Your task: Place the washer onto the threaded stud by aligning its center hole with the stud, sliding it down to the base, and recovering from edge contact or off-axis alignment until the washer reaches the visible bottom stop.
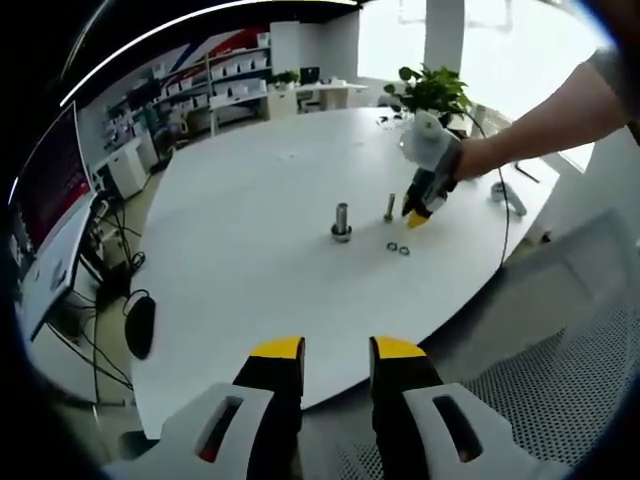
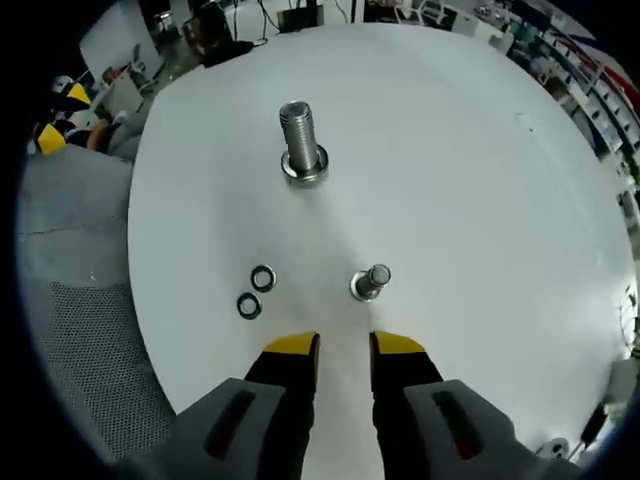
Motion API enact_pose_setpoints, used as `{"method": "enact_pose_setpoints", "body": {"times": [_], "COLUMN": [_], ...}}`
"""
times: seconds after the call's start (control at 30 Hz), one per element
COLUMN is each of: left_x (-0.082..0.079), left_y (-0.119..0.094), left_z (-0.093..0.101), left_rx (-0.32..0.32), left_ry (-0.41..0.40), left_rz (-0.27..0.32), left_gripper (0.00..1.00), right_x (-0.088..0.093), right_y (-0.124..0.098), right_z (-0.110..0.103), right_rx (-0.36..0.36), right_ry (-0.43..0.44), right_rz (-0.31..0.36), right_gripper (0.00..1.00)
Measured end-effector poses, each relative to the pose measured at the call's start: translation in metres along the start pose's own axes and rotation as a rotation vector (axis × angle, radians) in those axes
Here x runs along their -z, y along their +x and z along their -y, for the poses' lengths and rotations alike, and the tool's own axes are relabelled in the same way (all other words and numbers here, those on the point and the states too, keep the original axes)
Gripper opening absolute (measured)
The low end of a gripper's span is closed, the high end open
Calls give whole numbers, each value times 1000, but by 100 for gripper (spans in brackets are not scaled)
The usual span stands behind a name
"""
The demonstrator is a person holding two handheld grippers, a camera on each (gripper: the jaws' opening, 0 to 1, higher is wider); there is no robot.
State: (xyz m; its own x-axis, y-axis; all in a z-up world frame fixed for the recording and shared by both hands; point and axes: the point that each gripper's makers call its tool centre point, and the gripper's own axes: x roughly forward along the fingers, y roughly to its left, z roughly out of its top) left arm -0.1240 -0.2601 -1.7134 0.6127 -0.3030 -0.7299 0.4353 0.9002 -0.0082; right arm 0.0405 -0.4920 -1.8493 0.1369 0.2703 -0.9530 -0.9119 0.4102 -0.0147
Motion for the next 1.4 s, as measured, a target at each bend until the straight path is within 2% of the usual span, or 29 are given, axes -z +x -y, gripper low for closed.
{"method": "enact_pose_setpoints", "body": {"times": [0.13,0.3,0.43,0.67,0.83,1.03,1.17,1.4], "left_x": [0,-1,-1,-1,-2,-3,-3,-2], "left_y": [0,-1,-1,-2,-2,-2,-2,-2], "left_z": [0,-1,-1,-2,-3,-4,-4,-4], "left_rx": [-2,-7,-8,-12,-13,-15,-13,-14], "left_ry": [-2,-4,-2,-6,-8,-10,-9,-8], "left_rz": [3,9,12,15,15,21,19,18], "left_gripper": [24,24,24,24,24,24,24,24], "right_x": [5,0,-10,-20,-22,-23,-22,-14], "right_y": [-3,-3,-4,1,7,8,8,6], "right_z": [-9,-21,-40,-66,-69,-66,-65,-62], "right_rx": [-7,-38,-67,-109,-106,-94,-72,-93], "right_ry": [15,39,-10,-61,-97,-130,-261,-276], "right_rz": [-4,12,30,22,6,-1,11,-14], "right_gripper": [23,24,25,25,24,17,16,15]}}
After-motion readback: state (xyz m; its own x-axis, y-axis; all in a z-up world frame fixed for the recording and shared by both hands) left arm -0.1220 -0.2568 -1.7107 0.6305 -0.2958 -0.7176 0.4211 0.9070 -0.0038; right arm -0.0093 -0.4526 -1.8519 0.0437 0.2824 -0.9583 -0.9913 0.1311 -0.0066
